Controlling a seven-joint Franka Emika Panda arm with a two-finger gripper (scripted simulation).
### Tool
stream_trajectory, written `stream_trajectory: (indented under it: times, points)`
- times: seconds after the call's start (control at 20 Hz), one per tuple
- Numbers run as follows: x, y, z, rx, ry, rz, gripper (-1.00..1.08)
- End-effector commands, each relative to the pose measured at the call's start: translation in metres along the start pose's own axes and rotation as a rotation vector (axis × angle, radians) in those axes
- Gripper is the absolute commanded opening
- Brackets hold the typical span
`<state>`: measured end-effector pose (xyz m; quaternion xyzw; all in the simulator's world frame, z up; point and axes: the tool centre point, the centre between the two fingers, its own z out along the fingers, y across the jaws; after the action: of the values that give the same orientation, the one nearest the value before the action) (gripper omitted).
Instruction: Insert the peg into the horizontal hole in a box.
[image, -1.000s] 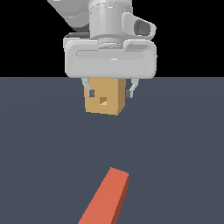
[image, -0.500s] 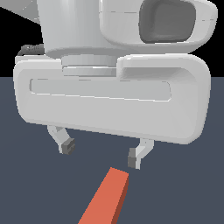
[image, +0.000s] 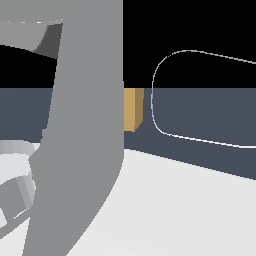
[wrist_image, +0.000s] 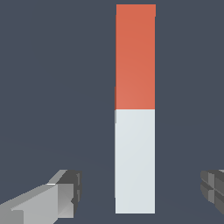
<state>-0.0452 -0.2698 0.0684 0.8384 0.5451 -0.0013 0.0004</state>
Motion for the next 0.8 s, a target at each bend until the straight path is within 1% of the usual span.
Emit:
stream_trajectory:
  times: [0.0,0.3,0.45,0.75]
  points:
    - [-0.007,0.001,0.003,-0.001,0.002,0.012,1.00]
    - [-0.001,0.001,0.001,-0.001,0.003,0.003,1.00]
    - [-0.003,0.001,0.003,-0.001,0.002,0.006,1.00]
    - [-0.002,0.000,0.025,-0.001,0.002,0.005,1.00]
